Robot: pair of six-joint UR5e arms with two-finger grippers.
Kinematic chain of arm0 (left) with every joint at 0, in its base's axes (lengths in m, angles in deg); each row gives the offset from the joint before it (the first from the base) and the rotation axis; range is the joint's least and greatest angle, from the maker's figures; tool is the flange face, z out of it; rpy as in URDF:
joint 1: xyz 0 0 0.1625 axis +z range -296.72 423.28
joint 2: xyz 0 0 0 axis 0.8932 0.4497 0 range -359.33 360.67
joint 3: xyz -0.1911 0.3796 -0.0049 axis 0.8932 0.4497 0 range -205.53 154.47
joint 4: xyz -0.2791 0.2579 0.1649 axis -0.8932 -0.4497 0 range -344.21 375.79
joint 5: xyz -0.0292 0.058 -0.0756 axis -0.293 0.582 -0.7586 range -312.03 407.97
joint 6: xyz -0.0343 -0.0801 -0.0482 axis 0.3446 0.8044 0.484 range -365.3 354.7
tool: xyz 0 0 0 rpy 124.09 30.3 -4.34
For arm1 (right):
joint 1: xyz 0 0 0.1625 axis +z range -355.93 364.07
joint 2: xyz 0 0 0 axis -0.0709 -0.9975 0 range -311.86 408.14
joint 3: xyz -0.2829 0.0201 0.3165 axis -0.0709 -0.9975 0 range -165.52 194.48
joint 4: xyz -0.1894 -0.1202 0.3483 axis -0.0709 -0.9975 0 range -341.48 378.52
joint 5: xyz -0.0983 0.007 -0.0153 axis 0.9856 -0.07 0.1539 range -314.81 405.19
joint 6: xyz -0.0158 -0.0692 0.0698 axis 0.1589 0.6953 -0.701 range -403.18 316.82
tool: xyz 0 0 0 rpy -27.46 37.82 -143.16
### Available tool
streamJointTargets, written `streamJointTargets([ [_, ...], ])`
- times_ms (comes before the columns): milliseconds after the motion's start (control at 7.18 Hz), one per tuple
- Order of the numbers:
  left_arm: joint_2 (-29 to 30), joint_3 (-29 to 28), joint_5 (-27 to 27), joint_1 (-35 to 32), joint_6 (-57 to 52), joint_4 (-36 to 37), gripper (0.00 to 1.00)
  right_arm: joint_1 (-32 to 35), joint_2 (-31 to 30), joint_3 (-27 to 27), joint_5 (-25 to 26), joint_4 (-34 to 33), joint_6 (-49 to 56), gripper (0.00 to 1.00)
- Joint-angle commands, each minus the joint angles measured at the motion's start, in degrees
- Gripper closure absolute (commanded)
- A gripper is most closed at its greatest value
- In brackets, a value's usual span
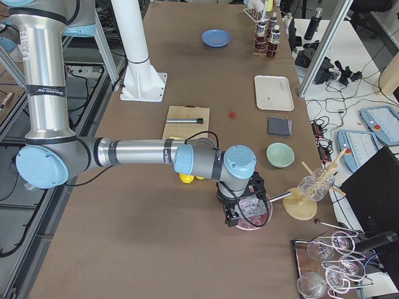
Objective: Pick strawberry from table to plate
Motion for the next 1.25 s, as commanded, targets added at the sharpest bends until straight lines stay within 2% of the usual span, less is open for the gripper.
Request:
streamJointTargets([
  [0,-1.19,0.45,0.35,0.0,-0.04,-3.02,0.02,-0.07,0.0,-0.01,0.0,0.04,0.0,0.0],
  [557,-3.3,0.02,0.26,-0.09,0.13,-8.31,0.02,-0.07,-0.18,-0.01,0.0,0.13,0.09,0.0],
  [1115,-3.05,0.19,0.35,0.0,-0.39,-8.85,0.02,-0.07,-0.18,-0.01,0.0,0.13,0.09,0.0],
])
